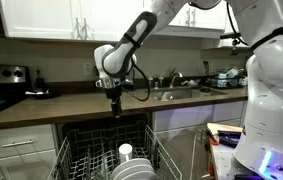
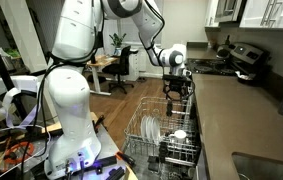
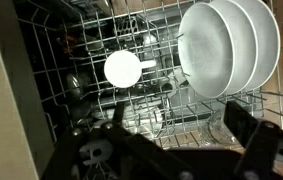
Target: Place the white plate on the countertop
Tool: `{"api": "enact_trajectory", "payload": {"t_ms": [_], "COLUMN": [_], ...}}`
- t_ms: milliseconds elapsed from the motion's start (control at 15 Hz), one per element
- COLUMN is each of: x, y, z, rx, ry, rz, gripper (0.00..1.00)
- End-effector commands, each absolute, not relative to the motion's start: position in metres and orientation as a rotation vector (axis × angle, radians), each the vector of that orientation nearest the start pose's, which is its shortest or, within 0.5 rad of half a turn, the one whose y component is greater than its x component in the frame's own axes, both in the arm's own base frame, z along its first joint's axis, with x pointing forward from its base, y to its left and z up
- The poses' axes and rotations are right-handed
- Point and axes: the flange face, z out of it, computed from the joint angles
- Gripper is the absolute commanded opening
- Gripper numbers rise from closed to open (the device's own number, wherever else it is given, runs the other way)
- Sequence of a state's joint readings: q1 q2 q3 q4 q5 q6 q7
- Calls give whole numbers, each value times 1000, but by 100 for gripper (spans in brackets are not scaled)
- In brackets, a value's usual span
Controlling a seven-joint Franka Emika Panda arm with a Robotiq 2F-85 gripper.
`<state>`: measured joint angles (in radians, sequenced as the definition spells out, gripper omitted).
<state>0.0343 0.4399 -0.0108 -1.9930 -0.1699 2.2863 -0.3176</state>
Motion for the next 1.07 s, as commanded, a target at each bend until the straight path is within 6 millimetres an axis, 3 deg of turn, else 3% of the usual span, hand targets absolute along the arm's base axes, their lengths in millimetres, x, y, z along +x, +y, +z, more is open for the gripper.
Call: {"api": "enact_trajectory", "payload": {"t_ms": [0,467,1000], "x": [600,596,578], "y": [33,56,84], "z": [191,131,114], "rx": [-3208,-3144,-3101], "ry": [-717,-585,-610], "rz": [236,304,352], "gripper": [100,100,100]}}
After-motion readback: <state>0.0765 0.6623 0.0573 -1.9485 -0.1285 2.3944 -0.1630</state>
